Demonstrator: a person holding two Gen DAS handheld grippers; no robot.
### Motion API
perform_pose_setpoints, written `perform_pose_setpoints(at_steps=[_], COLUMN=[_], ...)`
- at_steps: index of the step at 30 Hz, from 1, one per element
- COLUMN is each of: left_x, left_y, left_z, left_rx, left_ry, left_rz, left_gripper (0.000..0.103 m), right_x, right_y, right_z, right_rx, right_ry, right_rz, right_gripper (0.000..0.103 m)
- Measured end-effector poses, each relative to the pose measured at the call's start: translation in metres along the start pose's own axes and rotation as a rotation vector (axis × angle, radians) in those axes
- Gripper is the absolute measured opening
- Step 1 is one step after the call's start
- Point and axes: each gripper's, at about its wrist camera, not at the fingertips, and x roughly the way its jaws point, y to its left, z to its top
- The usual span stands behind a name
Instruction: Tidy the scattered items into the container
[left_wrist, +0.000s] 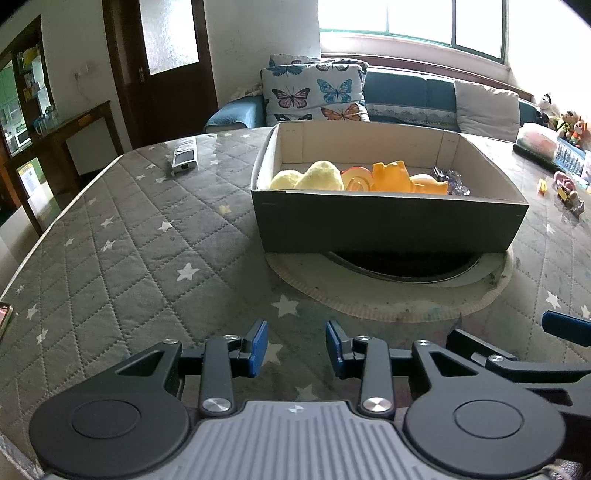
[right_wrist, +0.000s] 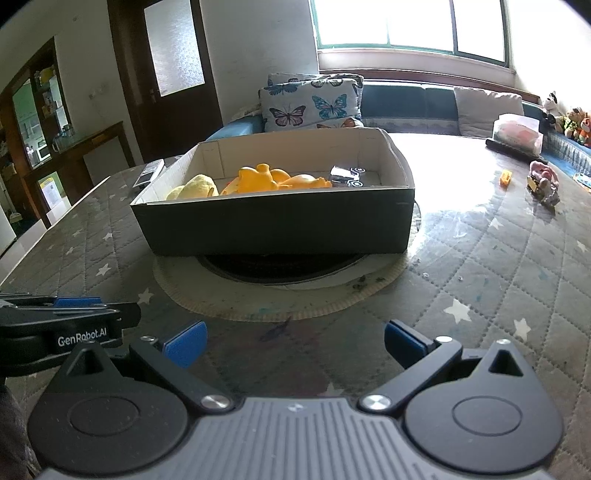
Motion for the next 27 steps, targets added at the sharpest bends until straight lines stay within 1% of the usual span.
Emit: perform_pose_setpoints(at_steps=[17, 27], left_x=[0.0038, 0.0042], left_y=[-0.0011, -0.0007], left_z=[-0.0018, -0.0021], left_rx=[0.005, 0.002], left_ry=[0.013, 0.006], left_rz=[0.006, -0.004], left_gripper=[0.038, 0.036], right_x=[0.003, 0.004], right_y=[0.0006, -0.0011], right_z=[-0.0009, -0.0009], right_rx=[0.001, 0.005], right_ry=[0.012, 0.012], right_rz=[-0.006, -0.005], right_gripper=[0.103, 0.103])
